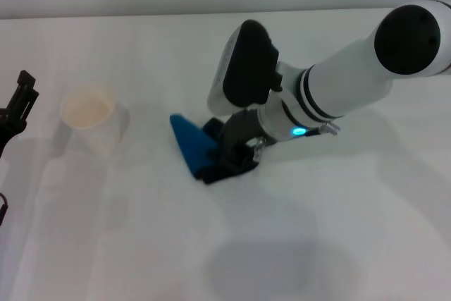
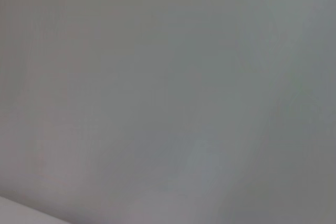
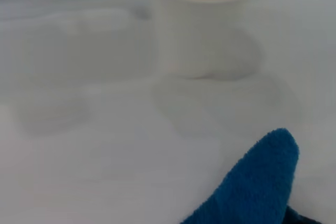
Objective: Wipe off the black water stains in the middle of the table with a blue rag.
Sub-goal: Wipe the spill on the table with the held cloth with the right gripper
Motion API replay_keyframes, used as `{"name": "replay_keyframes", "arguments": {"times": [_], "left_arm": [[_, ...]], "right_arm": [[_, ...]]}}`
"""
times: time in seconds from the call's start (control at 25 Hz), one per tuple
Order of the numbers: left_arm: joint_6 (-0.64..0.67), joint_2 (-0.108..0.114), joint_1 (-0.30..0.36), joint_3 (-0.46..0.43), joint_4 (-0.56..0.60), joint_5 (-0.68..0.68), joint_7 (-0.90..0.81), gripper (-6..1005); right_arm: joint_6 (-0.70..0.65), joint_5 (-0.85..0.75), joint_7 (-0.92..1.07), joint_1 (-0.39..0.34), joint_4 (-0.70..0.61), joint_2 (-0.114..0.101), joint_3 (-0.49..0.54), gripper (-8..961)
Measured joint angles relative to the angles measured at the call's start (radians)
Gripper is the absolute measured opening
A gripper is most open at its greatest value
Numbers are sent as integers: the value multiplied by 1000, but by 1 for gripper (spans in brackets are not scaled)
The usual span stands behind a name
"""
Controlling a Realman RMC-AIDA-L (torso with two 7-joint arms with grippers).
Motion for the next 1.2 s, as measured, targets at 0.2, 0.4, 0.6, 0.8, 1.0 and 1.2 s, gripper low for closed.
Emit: {"name": "replay_keyframes", "arguments": {"times": [0.2,0.4,0.6,0.8,1.0,1.2], "left_arm": [[-1,0,-7,0,-10,0,0,876],[-1,0,-11,0,-10,0,0,876],[-2,-2,-11,0,-10,0,0,876],[-2,-2,-11,0,-9,0,0,876],[-2,-2,-10,0,-8,0,0,877],[-2,-3,-7,0,-4,0,0,877]], "right_arm": [[96,2,-17,-1,-48,0,-2,128],[1,-10,1,2,-25,-2,-1,128],[-108,-76,16,13,19,-6,24,128],[-143,-241,108,30,32,-4,34,128],[-144,-445,256,42,39,-7,60,128],[-93,-579,327,49,23,-7,75,128]]}}
